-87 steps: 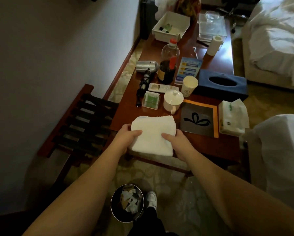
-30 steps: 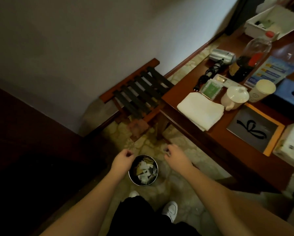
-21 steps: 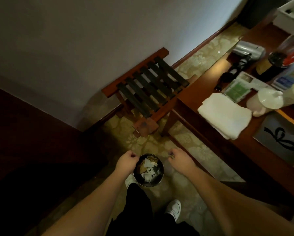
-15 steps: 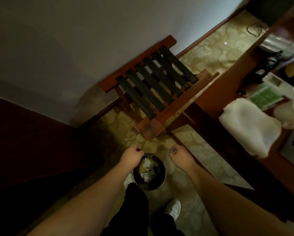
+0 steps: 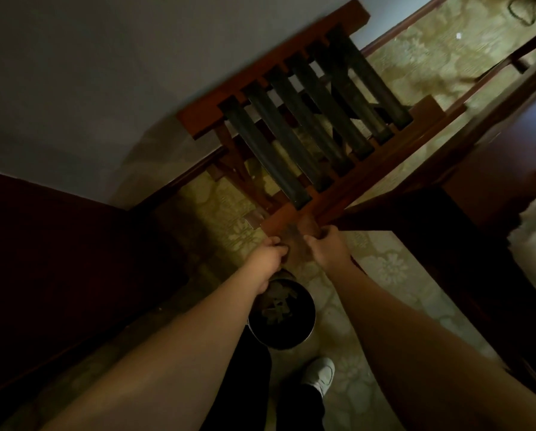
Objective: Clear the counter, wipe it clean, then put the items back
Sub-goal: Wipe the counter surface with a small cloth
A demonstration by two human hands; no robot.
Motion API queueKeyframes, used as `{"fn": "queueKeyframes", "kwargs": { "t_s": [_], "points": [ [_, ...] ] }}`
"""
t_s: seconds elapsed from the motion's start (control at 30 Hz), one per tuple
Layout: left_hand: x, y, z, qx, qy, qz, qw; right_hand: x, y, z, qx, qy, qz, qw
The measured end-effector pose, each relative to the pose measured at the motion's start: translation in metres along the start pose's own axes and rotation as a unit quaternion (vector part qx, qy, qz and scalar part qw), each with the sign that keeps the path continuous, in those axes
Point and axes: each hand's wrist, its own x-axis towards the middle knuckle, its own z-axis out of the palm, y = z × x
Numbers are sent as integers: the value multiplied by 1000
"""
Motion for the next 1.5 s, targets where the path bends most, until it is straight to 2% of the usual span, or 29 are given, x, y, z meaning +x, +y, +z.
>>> {"fn": "queueKeyframes", "kwargs": {
  "t_s": [0.2,0.33,0.4,0.5,0.57,0.7,0.8,0.9,1.0,1.17,1.27,1.37,1.43,1.5],
  "points": [
    [-36,-7,-14,-128,2,-12,992,-53,-4,-14,125,-93,58,986],
    [-91,-8,-20,-235,-61,-44,969,-119,-12,-42,220,-150,6,964],
    [-121,-9,-22,-232,-85,-32,969,-155,-14,-59,234,-175,-34,956],
    [-175,-9,-24,-217,-127,-6,968,-201,-17,-80,198,-193,-95,956],
    [-218,-7,-25,-220,-152,27,963,-229,-19,-97,160,-206,-135,956],
    [-300,-9,-23,-232,-160,152,947,-284,-22,-134,117,-219,-205,947],
    [-354,-22,-16,-178,-93,240,950,-328,-22,-161,92,-218,-283,929],
    [-400,-38,-2,-94,0,337,937,-367,-16,-183,28,-156,-390,907],
    [-444,-57,11,-73,81,408,907,-400,-9,-194,-4,-81,-484,871],
    [-495,-92,15,-88,214,470,852,-450,-3,-184,-53,16,-656,753],
    [-520,-110,9,-176,217,470,837,-480,0,-165,-86,-7,-706,703],
    [-544,-128,-6,-290,157,457,826,-505,4,-145,-125,-42,-730,670],
    [-558,-142,-19,-311,148,457,820,-519,6,-132,-161,-66,-747,642],
    [-569,-158,-34,-311,181,454,815,-532,6,-118,-196,-105,-760,611]
  ]
}}
